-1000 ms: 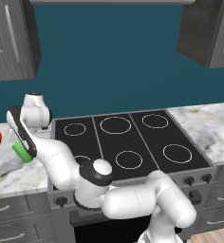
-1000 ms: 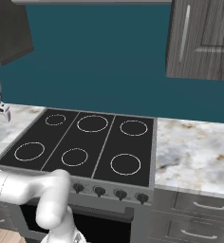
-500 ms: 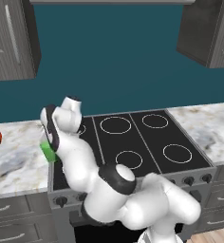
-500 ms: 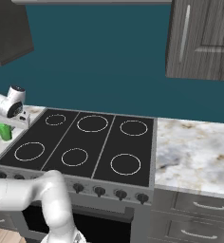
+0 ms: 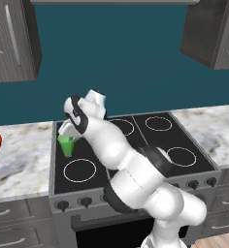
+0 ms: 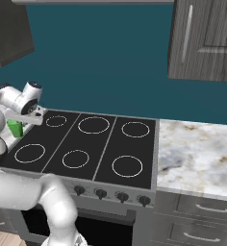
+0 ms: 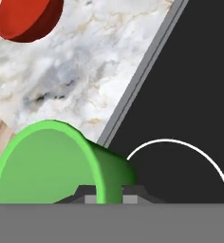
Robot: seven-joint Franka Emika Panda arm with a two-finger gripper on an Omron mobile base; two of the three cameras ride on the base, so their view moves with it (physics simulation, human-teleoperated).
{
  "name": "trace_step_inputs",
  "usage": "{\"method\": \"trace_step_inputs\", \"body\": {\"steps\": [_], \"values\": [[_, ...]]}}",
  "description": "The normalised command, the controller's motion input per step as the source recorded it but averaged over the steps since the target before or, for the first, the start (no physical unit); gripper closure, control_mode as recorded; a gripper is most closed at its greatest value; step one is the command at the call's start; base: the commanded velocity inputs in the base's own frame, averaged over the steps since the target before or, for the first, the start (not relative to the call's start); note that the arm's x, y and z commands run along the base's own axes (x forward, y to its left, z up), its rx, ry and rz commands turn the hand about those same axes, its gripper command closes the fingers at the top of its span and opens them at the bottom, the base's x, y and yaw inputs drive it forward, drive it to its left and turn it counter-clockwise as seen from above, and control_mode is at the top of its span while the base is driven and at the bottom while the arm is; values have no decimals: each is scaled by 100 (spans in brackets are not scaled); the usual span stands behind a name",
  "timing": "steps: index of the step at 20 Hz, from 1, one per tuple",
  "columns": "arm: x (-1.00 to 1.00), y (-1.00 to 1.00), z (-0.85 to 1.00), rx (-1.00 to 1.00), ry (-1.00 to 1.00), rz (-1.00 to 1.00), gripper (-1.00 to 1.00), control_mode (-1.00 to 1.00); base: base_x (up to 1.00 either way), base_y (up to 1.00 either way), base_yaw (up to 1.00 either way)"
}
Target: Pick the cup and bowl from the counter and place them on the counter next to the sink.
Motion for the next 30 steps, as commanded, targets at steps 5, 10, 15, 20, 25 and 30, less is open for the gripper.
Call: {"method": "trace_step_inputs", "body": {"steps": [5,10,15,20,25,30], "values": [[1,-32,58,-2,-9,23,100,-100,0,0,0],[-3,-37,45,-13,-9,19,100,-100,0,0,0],[-26,-56,39,-11,-14,14,100,-100,0,0,0],[-44,-67,35,-8,-12,8,100,-100,0,0,0],[-57,-79,0,0,-7,0,100,-100,0,0,0],[-35,-78,0,1,-4,-12,100,-100,0,0,0]]}}
